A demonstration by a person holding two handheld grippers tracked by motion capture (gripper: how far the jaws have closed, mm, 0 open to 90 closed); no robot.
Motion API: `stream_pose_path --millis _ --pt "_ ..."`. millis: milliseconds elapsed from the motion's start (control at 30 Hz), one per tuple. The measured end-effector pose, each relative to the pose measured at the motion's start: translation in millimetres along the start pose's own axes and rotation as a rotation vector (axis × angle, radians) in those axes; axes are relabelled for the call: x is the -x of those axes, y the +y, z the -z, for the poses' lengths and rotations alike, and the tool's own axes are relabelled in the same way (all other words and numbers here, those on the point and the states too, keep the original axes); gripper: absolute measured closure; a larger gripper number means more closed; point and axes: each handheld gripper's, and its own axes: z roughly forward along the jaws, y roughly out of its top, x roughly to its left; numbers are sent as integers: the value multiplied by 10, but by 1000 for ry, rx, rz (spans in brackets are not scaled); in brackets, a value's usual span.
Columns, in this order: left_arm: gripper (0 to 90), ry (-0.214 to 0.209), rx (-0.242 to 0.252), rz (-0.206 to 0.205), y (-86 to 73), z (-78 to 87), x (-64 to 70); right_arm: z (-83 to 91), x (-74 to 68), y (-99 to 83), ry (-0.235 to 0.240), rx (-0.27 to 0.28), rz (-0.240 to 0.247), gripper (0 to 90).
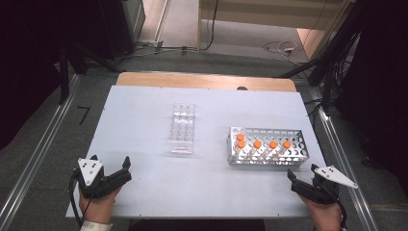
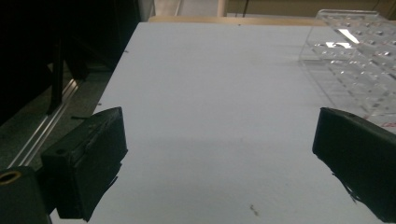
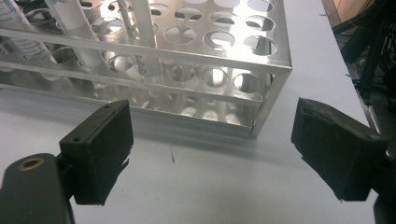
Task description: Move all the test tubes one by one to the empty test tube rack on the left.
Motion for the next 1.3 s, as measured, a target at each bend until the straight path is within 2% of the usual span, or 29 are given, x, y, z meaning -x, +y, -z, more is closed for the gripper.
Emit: stream_pose_path --millis 100,133,233,500,767,1000,1300 --pt "28 4 -15 20 -11 -42 -50 7 18 8 0 2 -3 117" --pt "28 0 -28 48 -22 -75 -89 9 24 10 1 6 -2 119" --pt "28 -4 -38 59 -31 -87 -103 19 31 12 -1 12 -2 122" --pt "38 -13 -41 31 -41 -81 -58 49 -11 39 5 28 7 130" --pt "39 -9 -19 26 -41 -68 -33 66 -40 88 14 47 18 148" --pt "39 -14 -20 20 -44 -70 -28 71 -65 115 24 56 30 162" --pt "39 -15 -21 21 -48 -75 -17 70 -109 184 55 70 50 230"
